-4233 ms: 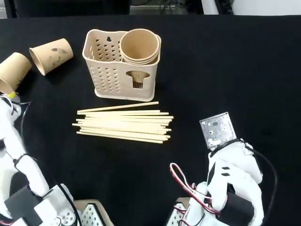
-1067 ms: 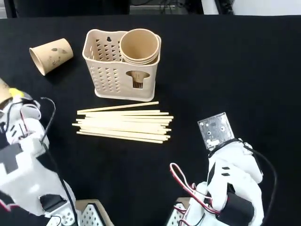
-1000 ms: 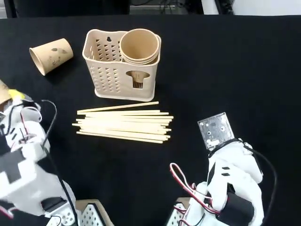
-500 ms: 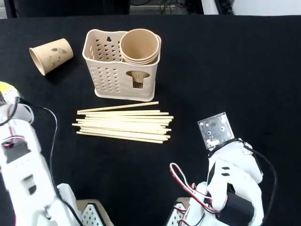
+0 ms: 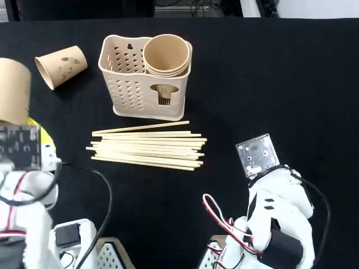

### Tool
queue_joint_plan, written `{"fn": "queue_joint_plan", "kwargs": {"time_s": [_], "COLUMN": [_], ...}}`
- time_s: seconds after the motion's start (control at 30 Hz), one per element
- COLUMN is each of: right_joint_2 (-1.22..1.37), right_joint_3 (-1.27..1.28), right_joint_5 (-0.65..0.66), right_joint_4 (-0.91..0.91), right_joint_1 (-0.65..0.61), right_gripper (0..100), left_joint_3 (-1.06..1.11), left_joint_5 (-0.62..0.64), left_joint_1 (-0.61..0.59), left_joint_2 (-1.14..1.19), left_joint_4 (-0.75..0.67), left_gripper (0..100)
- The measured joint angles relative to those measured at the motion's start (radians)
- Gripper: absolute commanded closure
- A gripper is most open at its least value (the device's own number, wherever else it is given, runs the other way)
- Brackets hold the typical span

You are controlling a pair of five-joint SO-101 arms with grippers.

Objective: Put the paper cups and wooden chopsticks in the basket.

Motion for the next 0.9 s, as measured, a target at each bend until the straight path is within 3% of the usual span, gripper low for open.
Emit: {"fn": "queue_joint_plan", "kwargs": {"time_s": [0.13,0.33,0.6,0.9], "right_joint_2": [0.000,0.000,0.000,0.000], "right_joint_3": [0.000,0.000,0.000,0.000], "right_joint_5": [0.000,0.000,0.000,0.000], "right_joint_4": [0.000,0.000,0.000,0.000], "right_joint_1": [0.000,0.000,0.000,0.000], "right_gripper": [98.5,98.5,98.5,98.5], "left_joint_3": [-0.393,-0.865,-1.007,-1.165], "left_joint_5": [-0.041,-0.129,-0.433,-0.545], "left_joint_1": [0.097,0.203,0.540,0.700], "left_joint_2": [0.282,0.736,0.887,1.045], "left_joint_4": [0.255,0.327,0.328,0.328], "left_gripper": [97,97,97,97]}}
